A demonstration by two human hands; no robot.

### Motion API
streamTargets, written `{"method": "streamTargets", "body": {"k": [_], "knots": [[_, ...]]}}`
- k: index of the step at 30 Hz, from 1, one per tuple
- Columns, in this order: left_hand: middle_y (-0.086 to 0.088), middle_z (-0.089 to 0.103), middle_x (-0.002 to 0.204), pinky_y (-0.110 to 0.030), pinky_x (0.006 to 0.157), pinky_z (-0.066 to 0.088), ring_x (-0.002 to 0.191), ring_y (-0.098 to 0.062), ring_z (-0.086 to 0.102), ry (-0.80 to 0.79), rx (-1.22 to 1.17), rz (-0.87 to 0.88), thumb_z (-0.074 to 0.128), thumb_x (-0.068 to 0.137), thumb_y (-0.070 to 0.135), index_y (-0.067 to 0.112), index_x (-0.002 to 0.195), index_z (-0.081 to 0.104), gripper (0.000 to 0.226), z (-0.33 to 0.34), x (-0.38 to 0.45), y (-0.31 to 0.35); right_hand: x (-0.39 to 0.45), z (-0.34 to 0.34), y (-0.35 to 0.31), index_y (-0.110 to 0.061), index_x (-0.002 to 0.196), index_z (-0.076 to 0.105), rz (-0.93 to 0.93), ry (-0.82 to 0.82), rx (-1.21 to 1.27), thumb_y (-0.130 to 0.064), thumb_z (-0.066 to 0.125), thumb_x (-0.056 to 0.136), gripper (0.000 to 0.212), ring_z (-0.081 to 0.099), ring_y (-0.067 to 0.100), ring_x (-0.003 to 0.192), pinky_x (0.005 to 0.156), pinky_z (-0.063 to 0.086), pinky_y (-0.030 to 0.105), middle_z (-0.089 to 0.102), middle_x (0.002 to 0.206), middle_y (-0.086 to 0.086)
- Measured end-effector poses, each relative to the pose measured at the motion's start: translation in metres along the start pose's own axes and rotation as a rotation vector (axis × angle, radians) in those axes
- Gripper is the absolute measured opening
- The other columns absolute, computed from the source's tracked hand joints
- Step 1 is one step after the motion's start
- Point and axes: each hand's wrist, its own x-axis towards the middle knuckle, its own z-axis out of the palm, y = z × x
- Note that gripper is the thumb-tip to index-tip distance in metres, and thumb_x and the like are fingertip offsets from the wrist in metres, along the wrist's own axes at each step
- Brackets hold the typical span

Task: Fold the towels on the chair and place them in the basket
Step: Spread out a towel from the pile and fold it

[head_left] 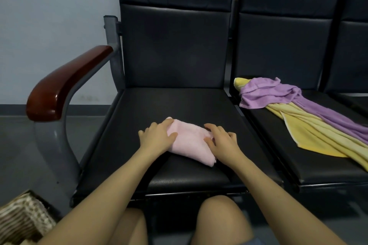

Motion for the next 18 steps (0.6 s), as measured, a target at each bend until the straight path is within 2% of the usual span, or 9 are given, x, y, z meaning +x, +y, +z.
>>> {"method": "streamTargets", "body": {"k": [4,7,9,11,15,18], "knots": [[-0.005,0.046,0.121,-0.043,0.095,0.035,0.104,-0.027,0.054,0.12,-0.028,0.062,0.044,0.096,0.042,0.039,0.144,0.028,0.051,0.007,-0.018,-0.005,-0.007,0.0,-0.004,-0.023,0.142,0.04,-0.02,-0.006,-0.053,-0.025,0.038,0.1,0.042,0.052,0.018,0.112,0.103,0.022,0.034,0.058,0.122,0.001],[-0.005,0.045,0.117,-0.04,0.092,0.038,0.097,-0.025,0.054,0.181,-0.075,0.076,0.044,0.097,0.038,0.038,0.144,0.03,0.049,0.012,-0.028,-0.009,-0.008,0.004,-0.007,-0.024,0.124,0.053,-0.049,0.015,-0.12,-0.026,0.037,0.099,0.029,0.057,0.02,0.098,0.091,0.026,0.034,0.064,0.102,0.0],[-0.005,0.044,0.115,-0.039,0.091,0.037,0.095,-0.025,0.054,0.202,-0.133,0.081,0.045,0.097,0.035,0.037,0.143,0.032,0.048,0.014,-0.032,-0.01,-0.009,0.008,-0.009,-0.026,0.115,0.055,-0.05,0.034,-0.107,-0.027,0.036,0.098,0.025,0.057,0.019,0.092,0.087,0.027,0.034,0.063,0.095,-0.002],[-0.006,0.045,0.112,-0.038,0.09,0.037,0.093,-0.025,0.053,0.233,-0.161,0.08,0.046,0.097,0.033,0.036,0.143,0.036,0.047,0.016,-0.035,-0.012,-0.011,0.012,-0.011,-0.026,0.117,0.053,-0.044,0.033,-0.06,-0.027,0.035,0.098,0.026,0.055,0.017,0.09,0.087,0.028,0.035,0.063,0.095,-0.003],[-0.003,0.045,0.102,-0.037,0.088,0.037,0.088,-0.027,0.053,0.335,-0.226,0.082,0.048,0.097,0.025,0.03,0.137,0.048,0.041,0.013,-0.045,-0.014,-0.02,0.01,-0.017,-0.026,0.123,0.05,-0.128,-0.042,0.003,-0.028,0.033,0.1,0.029,0.052,0.013,0.093,0.098,0.031,0.039,0.061,0.102,-0.005],[0.0,0.042,0.097,-0.037,0.086,0.04,0.081,-0.022,0.049,0.414,-0.285,0.109,0.052,0.096,0.023,0.027,0.134,0.053,0.039,0.007,-0.056,-0.018,-0.024,0.002,-0.025,-0.026,0.134,0.041,-0.196,-0.085,0.052,-0.027,0.035,0.1,0.034,0.052,0.014,0.103,0.097,0.026,0.033,0.06,0.114,-0.004]]}}
